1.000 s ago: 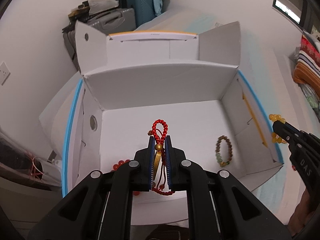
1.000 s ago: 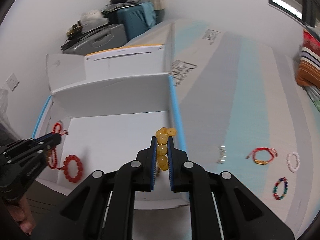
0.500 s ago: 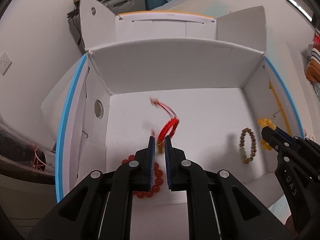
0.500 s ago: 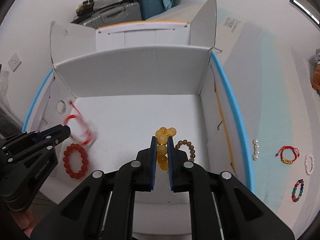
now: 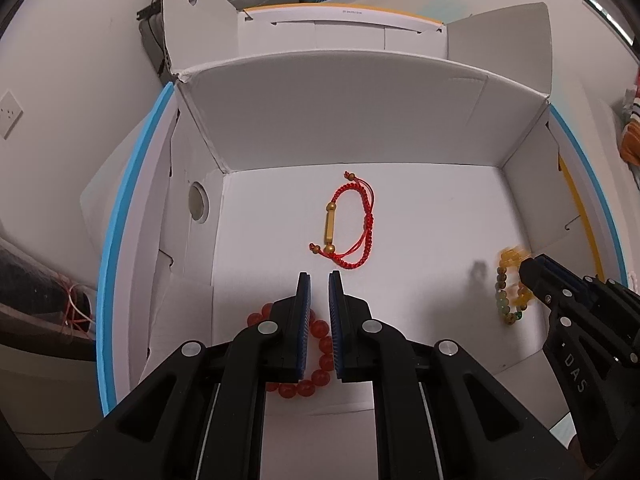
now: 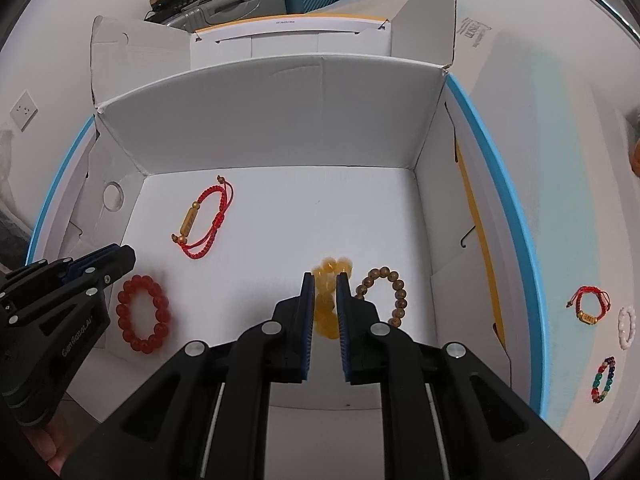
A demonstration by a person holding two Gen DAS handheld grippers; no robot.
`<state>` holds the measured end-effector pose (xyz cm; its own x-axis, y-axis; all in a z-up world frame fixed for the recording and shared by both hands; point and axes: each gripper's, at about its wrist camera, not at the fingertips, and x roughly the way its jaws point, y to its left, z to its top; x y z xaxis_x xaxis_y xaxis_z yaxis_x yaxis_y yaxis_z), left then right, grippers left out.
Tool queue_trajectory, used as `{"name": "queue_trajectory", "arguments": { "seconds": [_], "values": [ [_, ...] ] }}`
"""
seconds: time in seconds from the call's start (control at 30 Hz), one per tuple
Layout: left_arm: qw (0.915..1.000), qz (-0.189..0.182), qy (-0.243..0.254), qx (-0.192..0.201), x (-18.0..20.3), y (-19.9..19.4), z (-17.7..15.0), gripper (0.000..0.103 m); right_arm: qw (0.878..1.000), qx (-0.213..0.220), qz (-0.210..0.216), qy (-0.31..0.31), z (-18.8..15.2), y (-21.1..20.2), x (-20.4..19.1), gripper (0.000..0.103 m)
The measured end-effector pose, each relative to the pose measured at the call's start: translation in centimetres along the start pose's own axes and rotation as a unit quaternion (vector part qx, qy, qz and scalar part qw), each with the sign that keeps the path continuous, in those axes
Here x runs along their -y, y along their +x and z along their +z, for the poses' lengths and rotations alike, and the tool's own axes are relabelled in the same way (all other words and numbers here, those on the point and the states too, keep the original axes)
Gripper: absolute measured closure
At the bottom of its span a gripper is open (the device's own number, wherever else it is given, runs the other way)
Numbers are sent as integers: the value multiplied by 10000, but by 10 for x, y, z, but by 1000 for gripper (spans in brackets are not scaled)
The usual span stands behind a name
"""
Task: Organize jewelry
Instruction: 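Open both tools to drop the bracelets into the box, then move both tools back over the remaining bracelets on the bed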
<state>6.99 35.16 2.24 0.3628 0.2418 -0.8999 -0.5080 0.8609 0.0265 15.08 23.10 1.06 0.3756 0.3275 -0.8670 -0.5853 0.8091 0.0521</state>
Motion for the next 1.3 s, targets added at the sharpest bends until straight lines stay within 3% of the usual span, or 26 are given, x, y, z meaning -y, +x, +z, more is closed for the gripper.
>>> {"name": "queue_trajectory", "arguments": {
  "seconds": [0.07, 0.13, 0.2, 0.3, 0.43, 0.7, 0.93, 1.3],
  "values": [
    [10000, 4, -32, 52, -1, -2, 0, 90, 10000, 5, 32, -4, -1, -2, 0, 91],
    [9999, 39, -45, 116, -1, -5, -1, 78, 10000, 51, 48, 2, -1, -3, 0, 74],
    [9997, 67, -94, 234, -3, -11, -2, 59, 9999, 165, 16, -19, -1, -9, -1, 67],
    [9990, 167, -137, 384, -6, -20, -1, 44, 9996, 287, 37, -2, -1, -18, -1, 55],
    [9974, 305, -193, 618, -9, -34, 0, 31, 9987, 503, -26, 44, 0, -33, 1, 35],
    [9949, 365, -257, 906, -10, -56, 0, 8, 9963, 827, -187, 161, 0, -59, 12, 18],
    [9932, 302, -97, 1117, 9, -74, -4, 6, 9929, 1070, -374, 350, -4, -83, 33, 9],
    [9906, 3, 252, 1345, 66, -100, -13, 6, 9854, 1391, -642, 735, -20, -121, 87, 8]
  ]
}}
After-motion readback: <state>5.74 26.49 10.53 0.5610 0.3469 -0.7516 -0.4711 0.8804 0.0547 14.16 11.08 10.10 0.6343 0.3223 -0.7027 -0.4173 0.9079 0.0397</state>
